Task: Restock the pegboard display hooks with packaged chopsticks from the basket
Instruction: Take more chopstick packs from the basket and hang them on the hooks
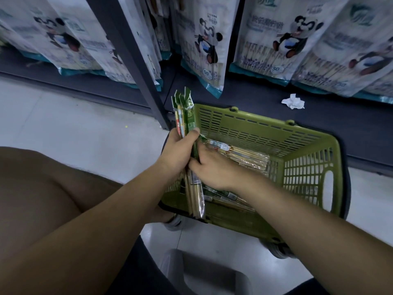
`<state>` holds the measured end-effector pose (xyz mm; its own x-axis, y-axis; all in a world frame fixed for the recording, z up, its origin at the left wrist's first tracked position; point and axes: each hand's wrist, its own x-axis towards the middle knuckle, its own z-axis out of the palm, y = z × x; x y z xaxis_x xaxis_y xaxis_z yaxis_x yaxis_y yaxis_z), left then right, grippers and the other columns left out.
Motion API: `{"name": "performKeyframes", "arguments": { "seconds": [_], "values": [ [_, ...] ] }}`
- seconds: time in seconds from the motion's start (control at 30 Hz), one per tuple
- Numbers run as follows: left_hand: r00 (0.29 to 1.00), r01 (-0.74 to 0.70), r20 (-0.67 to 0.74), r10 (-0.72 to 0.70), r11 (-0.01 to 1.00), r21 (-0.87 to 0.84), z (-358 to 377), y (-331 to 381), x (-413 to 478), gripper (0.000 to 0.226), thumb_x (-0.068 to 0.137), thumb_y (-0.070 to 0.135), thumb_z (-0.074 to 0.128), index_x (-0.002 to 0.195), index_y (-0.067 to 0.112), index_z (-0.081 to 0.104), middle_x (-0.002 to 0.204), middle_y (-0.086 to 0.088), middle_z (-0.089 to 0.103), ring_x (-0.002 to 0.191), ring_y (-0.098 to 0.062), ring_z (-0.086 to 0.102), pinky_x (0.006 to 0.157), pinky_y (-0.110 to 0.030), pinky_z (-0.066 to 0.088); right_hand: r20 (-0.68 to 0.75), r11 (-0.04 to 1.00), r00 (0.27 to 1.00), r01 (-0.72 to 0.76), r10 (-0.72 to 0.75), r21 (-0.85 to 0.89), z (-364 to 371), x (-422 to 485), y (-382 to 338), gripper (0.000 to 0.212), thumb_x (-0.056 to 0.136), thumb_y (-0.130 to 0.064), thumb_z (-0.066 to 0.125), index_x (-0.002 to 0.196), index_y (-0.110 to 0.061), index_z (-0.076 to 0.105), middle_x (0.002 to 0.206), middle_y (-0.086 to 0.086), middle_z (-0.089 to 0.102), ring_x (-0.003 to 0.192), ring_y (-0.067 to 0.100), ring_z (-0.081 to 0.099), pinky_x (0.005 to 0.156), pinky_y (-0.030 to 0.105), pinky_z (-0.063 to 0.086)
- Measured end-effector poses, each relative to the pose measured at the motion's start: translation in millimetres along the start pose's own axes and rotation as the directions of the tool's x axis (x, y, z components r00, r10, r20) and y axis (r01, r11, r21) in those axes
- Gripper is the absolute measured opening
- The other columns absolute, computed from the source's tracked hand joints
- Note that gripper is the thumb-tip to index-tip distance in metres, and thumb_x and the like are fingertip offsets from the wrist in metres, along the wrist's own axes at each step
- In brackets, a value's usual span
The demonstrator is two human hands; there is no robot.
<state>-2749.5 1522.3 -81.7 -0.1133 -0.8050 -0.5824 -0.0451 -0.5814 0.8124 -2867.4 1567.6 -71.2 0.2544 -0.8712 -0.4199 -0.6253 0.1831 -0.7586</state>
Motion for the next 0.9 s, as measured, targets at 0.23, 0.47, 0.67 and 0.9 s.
{"name": "performKeyframes", "arguments": {
  "seconds": [0.23, 0.47, 0.67, 0.9],
  "values": [
    [0.992, -0.067, -0.091, 0.083, 0.983, 0.170, -17, 4, 10, 0.006, 0.100, 0.013, 0.056, 0.094, 0.015, 0.055, 0.061, 0.002, 0.063, 0.058, -0.019, 0.063, 0.052, -0.031, 0.055, -0.048, 0.966, 0.988, -0.133, 0.147, 0.221, -10, 2, 41, 0.049, 0.096, -0.060, 0.044, 0.141, -0.039, 0.049, 0.113, -0.006, 0.070, 0.091, 0.017, 0.067, 0.073, 0.032, 0.051],
    [0.998, -0.065, 0.015, 0.063, 0.977, 0.204, -30, 7, 9, 0.007, 0.102, 0.013, 0.057, 0.099, 0.012, 0.051, 0.056, -0.005, 0.056, 0.043, -0.022, 0.055, 0.043, -0.029, 0.047, -0.043, 0.894, 0.914, -0.404, 0.404, -0.195, 11, 3, 149, 0.049, 0.093, -0.035, 0.072, 0.136, -0.019, 0.057, 0.135, 0.009, 0.062, 0.120, 0.029, 0.060, 0.100, 0.037, 0.050],
    [0.997, -0.083, 0.028, 0.079, 0.975, 0.207, -28, 4, 10, 0.008, 0.102, 0.015, 0.059, 0.100, 0.014, 0.051, 0.061, -0.009, 0.055, 0.044, -0.023, 0.054, 0.044, -0.030, 0.047, -0.120, 0.781, 0.914, -0.395, 0.388, -0.484, 43, 18, 167, 0.085, 0.082, -0.040, 0.081, 0.151, -0.015, 0.037, 0.151, 0.012, 0.043, 0.135, 0.033, 0.045, 0.101, 0.042, 0.049],
    [0.997, -0.074, -0.001, 0.075, 0.986, 0.149, -31, 5, 12, 0.008, 0.102, 0.013, 0.058, 0.099, 0.010, 0.051, 0.066, -0.017, 0.052, 0.043, -0.024, 0.053, 0.043, -0.031, 0.047, -0.101, 0.722, 0.920, -0.362, 0.379, -0.589, 49, 22, 171, 0.058, 0.092, -0.028, 0.072, 0.142, -0.014, 0.048, 0.135, 0.012, 0.055, 0.124, 0.032, 0.053, 0.091, 0.040, 0.054]
  ]
}}
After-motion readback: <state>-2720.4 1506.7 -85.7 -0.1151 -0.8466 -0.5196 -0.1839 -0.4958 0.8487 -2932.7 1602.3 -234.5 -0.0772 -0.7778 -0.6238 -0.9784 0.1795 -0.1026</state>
